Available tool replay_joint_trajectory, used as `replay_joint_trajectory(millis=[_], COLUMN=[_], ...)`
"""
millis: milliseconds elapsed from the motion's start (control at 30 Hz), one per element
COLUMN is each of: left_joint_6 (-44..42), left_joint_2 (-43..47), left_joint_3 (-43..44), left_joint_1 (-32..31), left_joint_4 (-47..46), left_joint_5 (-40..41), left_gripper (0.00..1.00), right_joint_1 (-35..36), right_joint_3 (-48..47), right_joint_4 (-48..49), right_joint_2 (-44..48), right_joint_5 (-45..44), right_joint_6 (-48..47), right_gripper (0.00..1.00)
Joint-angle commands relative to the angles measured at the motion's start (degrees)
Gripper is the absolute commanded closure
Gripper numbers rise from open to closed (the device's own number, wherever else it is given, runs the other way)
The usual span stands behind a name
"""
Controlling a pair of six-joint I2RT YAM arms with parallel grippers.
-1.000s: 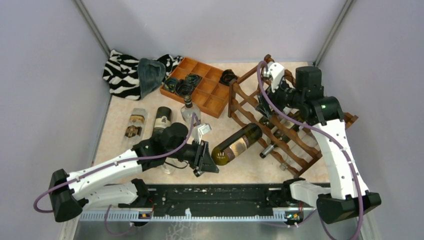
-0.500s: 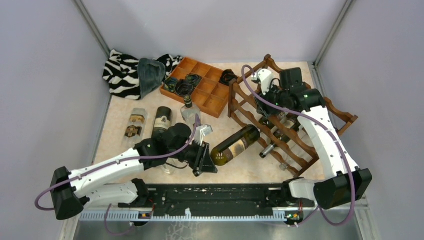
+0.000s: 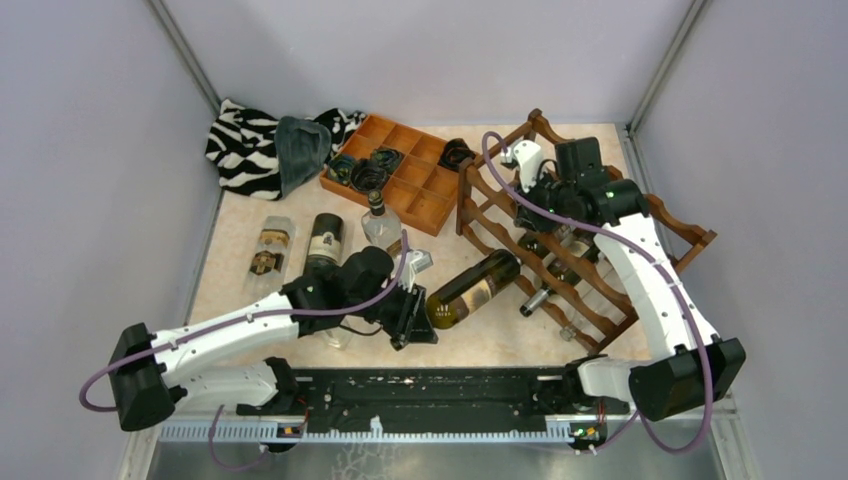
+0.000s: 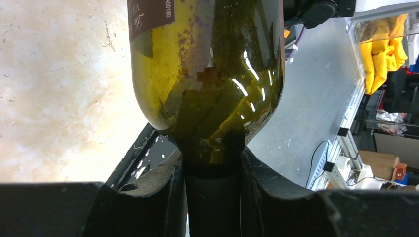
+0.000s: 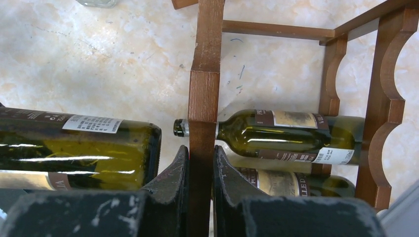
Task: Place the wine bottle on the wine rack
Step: Place the wine bottle in the wine rack.
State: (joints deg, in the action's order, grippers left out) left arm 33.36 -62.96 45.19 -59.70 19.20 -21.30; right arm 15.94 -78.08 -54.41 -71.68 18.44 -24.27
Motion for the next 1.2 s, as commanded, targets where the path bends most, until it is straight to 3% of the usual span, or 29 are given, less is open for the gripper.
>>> replay_joint_trajectory(millis=[0,667,1167], left_joint_6=[-2.91,-4.87,-8.23], left_joint_2=[0.61,-3.29,-9.05], left_joint_3=[3.07,1.34,2.88], left_joint_1=[-0.74,-3.58,-5.60], left_joint_4=[-6.13,-4.39,-6.55], left_joint_5=[0.28,7.69,19.32], left_gripper=[1.00,1.00,1.00], right_joint_1=[-0.92,-2.54,-2.53], right_joint_3=[-1.16,-0.95,0.32], right_joint_4=[-0.55,-3.16,-2.45], right_joint_2=[3.42,6.49,6.73], right_joint_5=[0.15,2.62,4.42], right_joint_6=[-3.60,-6.67,-6.82], right_gripper=[1.00,1.00,1.00])
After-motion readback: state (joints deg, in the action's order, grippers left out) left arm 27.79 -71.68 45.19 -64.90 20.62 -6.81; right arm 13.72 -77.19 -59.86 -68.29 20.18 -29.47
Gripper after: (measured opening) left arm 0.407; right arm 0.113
